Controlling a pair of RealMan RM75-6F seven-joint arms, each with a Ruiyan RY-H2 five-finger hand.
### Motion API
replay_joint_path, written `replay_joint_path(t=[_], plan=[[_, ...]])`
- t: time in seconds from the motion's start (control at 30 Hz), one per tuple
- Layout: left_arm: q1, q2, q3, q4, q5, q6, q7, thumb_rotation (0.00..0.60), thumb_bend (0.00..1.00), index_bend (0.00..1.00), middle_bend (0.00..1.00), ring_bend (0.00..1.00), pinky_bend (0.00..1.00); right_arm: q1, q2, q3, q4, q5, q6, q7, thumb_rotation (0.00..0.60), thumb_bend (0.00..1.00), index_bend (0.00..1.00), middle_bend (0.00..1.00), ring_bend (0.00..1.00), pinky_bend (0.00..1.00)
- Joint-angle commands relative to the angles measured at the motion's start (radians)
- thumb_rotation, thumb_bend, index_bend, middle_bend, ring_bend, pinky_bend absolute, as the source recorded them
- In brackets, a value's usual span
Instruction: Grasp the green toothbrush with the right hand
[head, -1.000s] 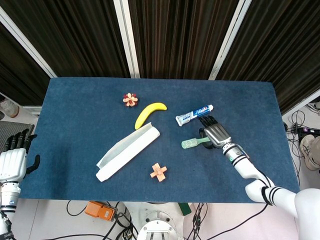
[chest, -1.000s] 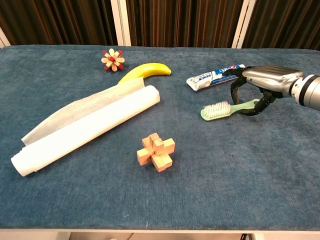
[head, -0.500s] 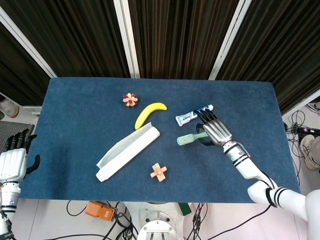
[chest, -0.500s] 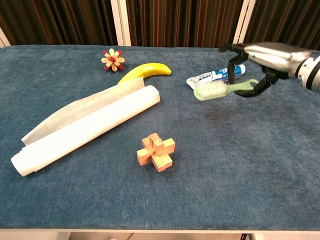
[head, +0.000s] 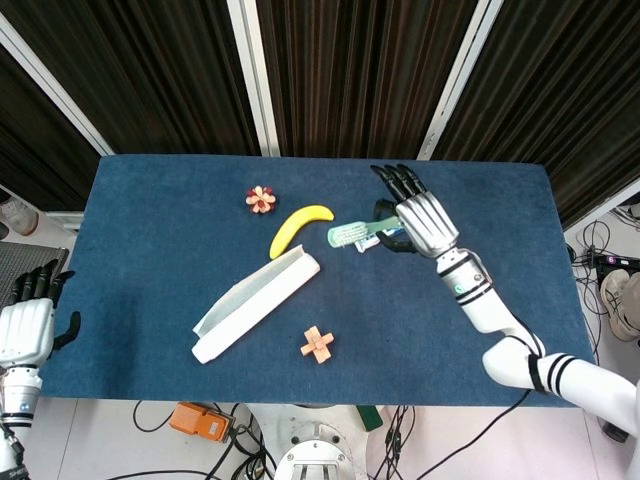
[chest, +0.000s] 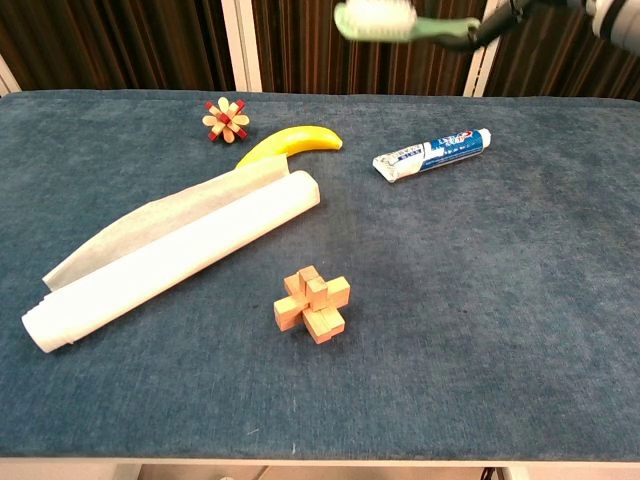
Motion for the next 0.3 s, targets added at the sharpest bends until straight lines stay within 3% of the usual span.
replay_joint_path(t=[0.03,0.3], plan=[[0.002,0.000,0.002,-0.001,0.004,0.004,0.001,0.600,0.41,0.17,0.02,0.00,0.05,0.022,0.015,0.043,-0.047,0.029,0.019,-0.017,0.600,0.65,0.73,0.08,0.08,0.08],[0.004,0.003,-0.002,-0.002,-0.003,0.004,-0.004,0.600,0.41,0.17,0.02,0.00,0.05,0.043,0.041,0.090,-0.114,0.081,0.026,-0.064,0.600,0.65,0.73,0.09,0.09,0.08]])
